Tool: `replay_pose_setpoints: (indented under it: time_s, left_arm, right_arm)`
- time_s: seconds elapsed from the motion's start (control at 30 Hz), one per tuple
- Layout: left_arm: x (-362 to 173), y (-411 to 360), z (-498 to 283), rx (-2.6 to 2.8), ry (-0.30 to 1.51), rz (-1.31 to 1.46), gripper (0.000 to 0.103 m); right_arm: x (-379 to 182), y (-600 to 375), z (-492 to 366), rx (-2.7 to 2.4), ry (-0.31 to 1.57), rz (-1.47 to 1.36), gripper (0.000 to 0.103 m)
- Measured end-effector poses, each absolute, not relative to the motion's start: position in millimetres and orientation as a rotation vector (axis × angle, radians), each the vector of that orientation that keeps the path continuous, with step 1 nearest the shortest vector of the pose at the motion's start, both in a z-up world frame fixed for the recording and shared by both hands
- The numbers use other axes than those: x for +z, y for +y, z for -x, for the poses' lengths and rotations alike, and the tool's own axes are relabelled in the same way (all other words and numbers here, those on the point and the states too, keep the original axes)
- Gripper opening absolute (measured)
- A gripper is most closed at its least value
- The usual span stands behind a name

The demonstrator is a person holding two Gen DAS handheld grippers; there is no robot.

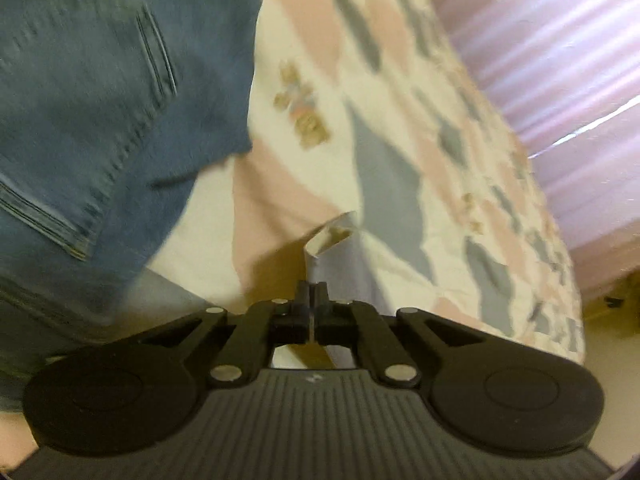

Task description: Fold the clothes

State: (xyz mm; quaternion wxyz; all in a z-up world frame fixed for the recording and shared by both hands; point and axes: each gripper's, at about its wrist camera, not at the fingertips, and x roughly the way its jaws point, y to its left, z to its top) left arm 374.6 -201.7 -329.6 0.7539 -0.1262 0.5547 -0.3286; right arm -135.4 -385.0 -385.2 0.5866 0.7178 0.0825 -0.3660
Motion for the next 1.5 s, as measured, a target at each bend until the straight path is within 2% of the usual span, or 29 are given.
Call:
replay_pose_setpoints:
  time_s: [0.1,0.13,0.2,0.27,0.3,0.33,0.37,0.4,0.5,0.57,0.63,0.67,0.7,0.73,0.8,0.97,1.07,1.17,1.27,1.33,1.37,1.4,1.5]
  left_arm:
    - [-324.1,-184.3,-368.8,-0.717,1.189,0.153,0.0]
    - [-330.9,-183.0,-366.5,-0.699,1.202,0.068,0.0]
    - [-346.0,-181.1,-362.8,-0.651,1.234,-0.11,0.0]
    - [-343.6,-179.3,-364.4,-0.668,1.229,-0.161,0.001]
    - [-335.8,-181.2,-365.1,-0.693,1.199,-0.184,0.002]
    - [-325.4,-185.8,-366.0,-0.727,1.155,-0.206,0.005]
    - [-316.3,-192.4,-368.5,-0.762,1.122,-0.217,0.017]
    - [-310.6,-202.4,-373.2,-0.8,1.106,-0.225,0.031]
    - [-312.0,-242.7,-390.1,-0.899,1.11,-0.286,0.036]
    - [-330.8,-273.2,-402.6,-0.942,1.162,-0.36,0.045]
    - [-357.9,-291.7,-415.4,-0.952,1.268,-0.425,0.044]
    - [-364.0,-295.4,-415.4,-0.963,1.282,-0.443,0.039]
    - [-365.8,-297.3,-412.4,-0.979,1.27,-0.458,0.015]
    - [-367.6,-299.3,-409.5,-0.996,1.258,-0.473,0.0]
    - [-363.0,-302.3,-401.9,-1.035,1.189,-0.492,0.0]
    - [-295.0,-297.9,-394.5,-1.11,0.806,-0.333,0.001]
    - [-297.0,-316.0,-395.2,-1.114,0.708,-0.386,0.001]
    - [-335.6,-325.1,-393.1,-1.096,0.799,-0.534,0.003]
    - [-365.8,-320.1,-391.2,-1.014,0.886,-0.651,0.01]
    - [-363.6,-305.3,-396.5,-0.95,0.937,-0.601,0.015]
    - [-358.9,-298.6,-401.2,-0.916,0.963,-0.555,0.025]
    - [-352.4,-292.5,-407.1,-0.887,0.993,-0.491,0.03]
    - [-336.0,-274.1,-420.3,-0.838,1.098,-0.298,0.03]
  right_arm:
    - [-375.6,-383.9,139.9,-0.837,0.29,-1.639,0.003]
    - [-376.7,-382.6,141.4,-0.832,0.335,-1.635,0.007]
    - [-382.0,-381.4,140.7,-0.847,0.443,-1.63,0.023]
    - [-381.8,-380.8,139.2,-0.807,0.47,-1.624,0.031]
    - [-377.6,-381.5,136.5,-0.79,0.489,-1.584,0.043]
    - [-372.7,-382.0,133.5,-0.781,0.513,-1.535,0.048]
    - [-368.8,-383.0,130.5,-0.778,0.534,-1.495,0.051]
    - [-365.4,-384.0,127.1,-0.77,0.555,-1.46,0.051]
    - [-360.0,-382.9,121.0,-0.742,0.571,-1.425,0.051]
    - [-360.8,-384.1,117.0,-0.731,0.567,-1.44,0.051]
    - [-359.5,-383.2,117.3,-0.731,0.559,-1.444,0.053]
    - [-358.3,-382.9,118.1,-0.732,0.555,-1.442,0.055]
    - [-358.7,-383.0,118.3,-0.739,0.554,-1.438,0.055]
    - [-359.6,-382.1,120.1,-0.748,0.556,-1.437,0.055]
    - [-363.0,-379.8,124.6,-0.77,0.557,-1.448,0.055]
    - [-361.6,-376.5,125.4,-0.78,0.545,-1.428,0.055]
    - [-364.9,-378.4,120.1,-0.78,0.535,-1.43,0.055]
    - [-367.2,-382.3,114.8,-0.761,0.529,-1.438,0.055]
    - [-362.2,-386.8,119.6,-0.729,0.539,-1.418,0.058]
    - [-356.8,-390.6,128.4,-0.723,0.549,-1.396,0.058]
    - [-354.1,-392.5,132.8,-0.72,0.554,-1.385,0.058]
    - [-351.4,-394.3,137.2,-0.717,0.559,-1.374,0.059]
    - [-344.8,-395.0,150.0,-0.727,0.557,-1.363,0.062]
